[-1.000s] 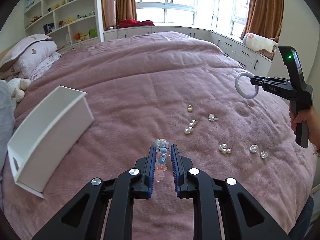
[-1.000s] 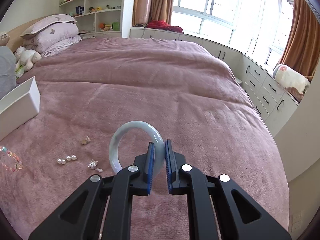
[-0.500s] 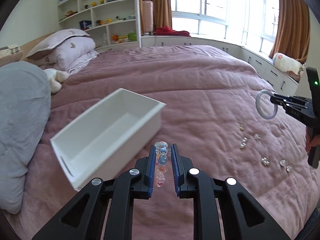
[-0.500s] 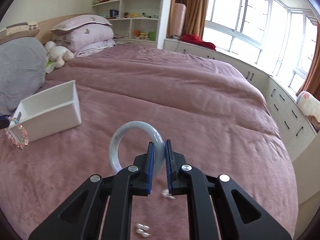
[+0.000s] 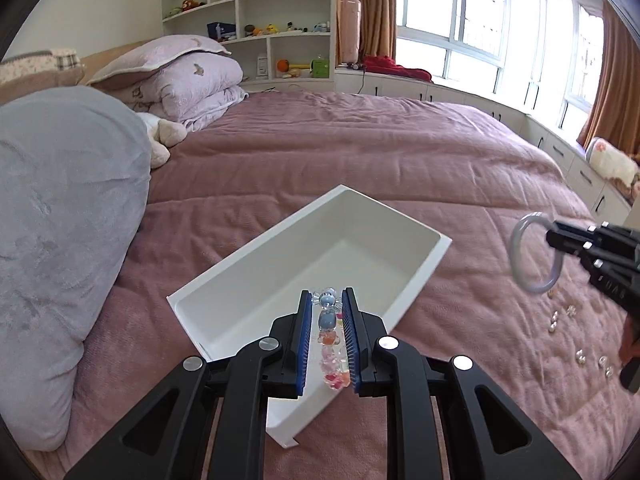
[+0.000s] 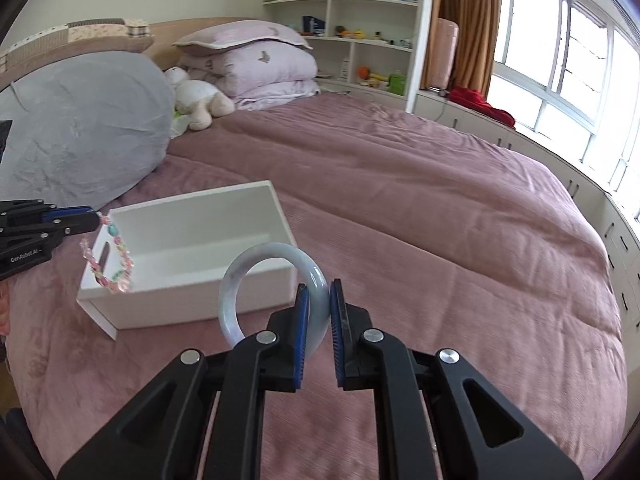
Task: Organize jewelry
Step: 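Carry bangle and bracelet to the white tray and open both tools inside it, then move both open tools back over the remaining jewelry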
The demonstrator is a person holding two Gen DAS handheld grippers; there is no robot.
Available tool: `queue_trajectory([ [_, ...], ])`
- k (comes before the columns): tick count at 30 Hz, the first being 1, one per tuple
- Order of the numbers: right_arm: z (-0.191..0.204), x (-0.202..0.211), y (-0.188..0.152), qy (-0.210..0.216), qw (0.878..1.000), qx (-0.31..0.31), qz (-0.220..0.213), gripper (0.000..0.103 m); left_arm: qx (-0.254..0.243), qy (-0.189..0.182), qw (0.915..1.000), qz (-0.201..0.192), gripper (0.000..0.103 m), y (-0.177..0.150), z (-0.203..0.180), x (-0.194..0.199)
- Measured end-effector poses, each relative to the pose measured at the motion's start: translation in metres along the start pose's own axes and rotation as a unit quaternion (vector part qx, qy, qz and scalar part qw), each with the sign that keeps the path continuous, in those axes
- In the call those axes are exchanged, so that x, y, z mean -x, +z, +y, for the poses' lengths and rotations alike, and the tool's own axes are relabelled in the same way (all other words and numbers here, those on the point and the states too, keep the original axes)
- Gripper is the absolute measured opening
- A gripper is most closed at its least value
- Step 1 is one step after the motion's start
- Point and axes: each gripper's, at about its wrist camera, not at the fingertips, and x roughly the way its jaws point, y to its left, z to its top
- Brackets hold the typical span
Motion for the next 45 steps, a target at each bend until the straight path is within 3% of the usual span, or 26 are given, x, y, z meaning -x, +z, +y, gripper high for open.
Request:
queue_trajectory([
  [13, 0.085, -0.091, 0.052, 0.048, 0.998, 0.009, 0.038, 0.012, 0.01, 0.044, 0.9987, 0.023, 0.02, 0.012, 0.04, -0.051],
  [22, 0.113, -0.145, 0.057, 0.05, 0.995, 0.023, 0.086, 0.013, 0.046, 0.042, 0.9944, 0.085, 0.02, 0.001, 0.056, -0.106],
  [28, 0.121, -0.169, 0.054, 0.051, 0.992, 0.02, 0.113, 0.013, 0.043, 0.045, 0.9934, 0.096, 0.02, -0.008, 0.052, -0.117],
  [30, 0.121, -0.171, 0.052, 0.055, 0.992, 0.015, 0.112, 0.009, 0.045, 0.044, 0.9932, 0.098, 0.02, -0.01, 0.052, -0.119],
  [34, 0.126, -0.173, 0.054, 0.056, 0.992, 0.023, 0.113, 0.009, 0.05, 0.044, 0.993, 0.097, 0.035, -0.013, 0.052, -0.121],
  [36, 0.127, -0.171, 0.055, 0.055, 0.992, 0.025, 0.109, 0.009, 0.051, 0.041, 0.9935, 0.092, 0.035, -0.014, 0.051, -0.12],
  [45, 0.113, -0.141, 0.061, 0.061, 0.994, 0.005, 0.085, 0.015, 0.05, 0.044, 0.9963, 0.055, 0.059, -0.009, 0.042, -0.093],
])
